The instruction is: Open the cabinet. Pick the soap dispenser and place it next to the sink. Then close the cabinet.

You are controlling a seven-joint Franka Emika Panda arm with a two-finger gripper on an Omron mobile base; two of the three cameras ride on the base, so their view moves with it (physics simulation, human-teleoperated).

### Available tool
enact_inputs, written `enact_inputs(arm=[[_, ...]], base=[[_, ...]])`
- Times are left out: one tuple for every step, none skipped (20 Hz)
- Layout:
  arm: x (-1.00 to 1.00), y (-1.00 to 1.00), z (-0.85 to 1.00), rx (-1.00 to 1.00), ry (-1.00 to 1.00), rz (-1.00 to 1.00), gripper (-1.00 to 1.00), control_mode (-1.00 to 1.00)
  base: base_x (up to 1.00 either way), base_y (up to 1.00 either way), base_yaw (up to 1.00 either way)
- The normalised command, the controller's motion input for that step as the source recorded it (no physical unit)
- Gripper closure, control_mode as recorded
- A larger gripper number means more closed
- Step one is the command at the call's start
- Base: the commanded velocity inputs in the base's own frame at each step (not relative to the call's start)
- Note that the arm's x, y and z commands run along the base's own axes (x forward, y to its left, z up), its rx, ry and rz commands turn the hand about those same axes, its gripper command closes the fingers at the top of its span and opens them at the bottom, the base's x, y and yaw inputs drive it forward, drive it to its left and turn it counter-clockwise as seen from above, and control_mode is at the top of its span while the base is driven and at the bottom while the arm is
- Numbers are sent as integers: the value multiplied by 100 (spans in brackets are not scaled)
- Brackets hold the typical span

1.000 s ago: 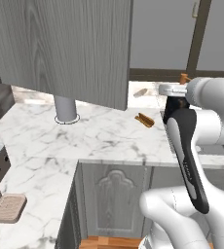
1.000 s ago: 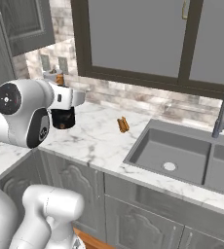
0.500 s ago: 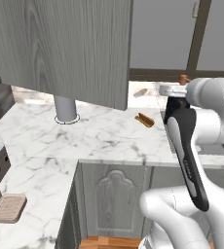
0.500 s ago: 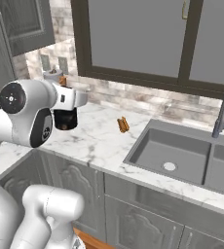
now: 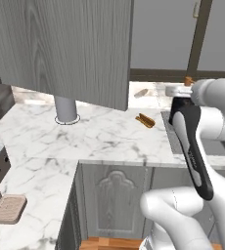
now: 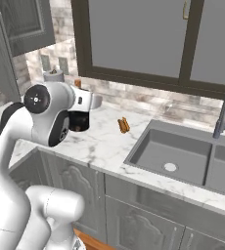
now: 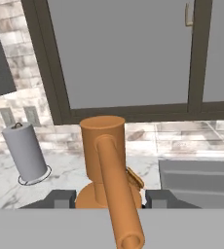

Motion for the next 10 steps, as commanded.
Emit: enact_inputs(arm=[[21,-17,-31,-2,0,6,100,-100],[23,-12,-35,-3,0,6,100,-100],[26,-6,-34,-7,2,5,100,-100],[31,-1,-33,-7,4,5,100,-100],[36,0,-33,-6,10,7,100,-100],[43,0,-34,-6,13,9,100,-100],[43,0,-35,-7,13,11,100,-100],[43,0,-35,-8,12,12,100,-100],[40,0,-34,-7,9,13,100,-100],[38,0,-37,-4,9,13,100,-100]], base=[[0,0,0],[0,0,0],[0,0,0],[0,0,0],[0,0,0],[0,0,0],[0,0,0],[0,0,0],[0,0,0],[0,0,0]])
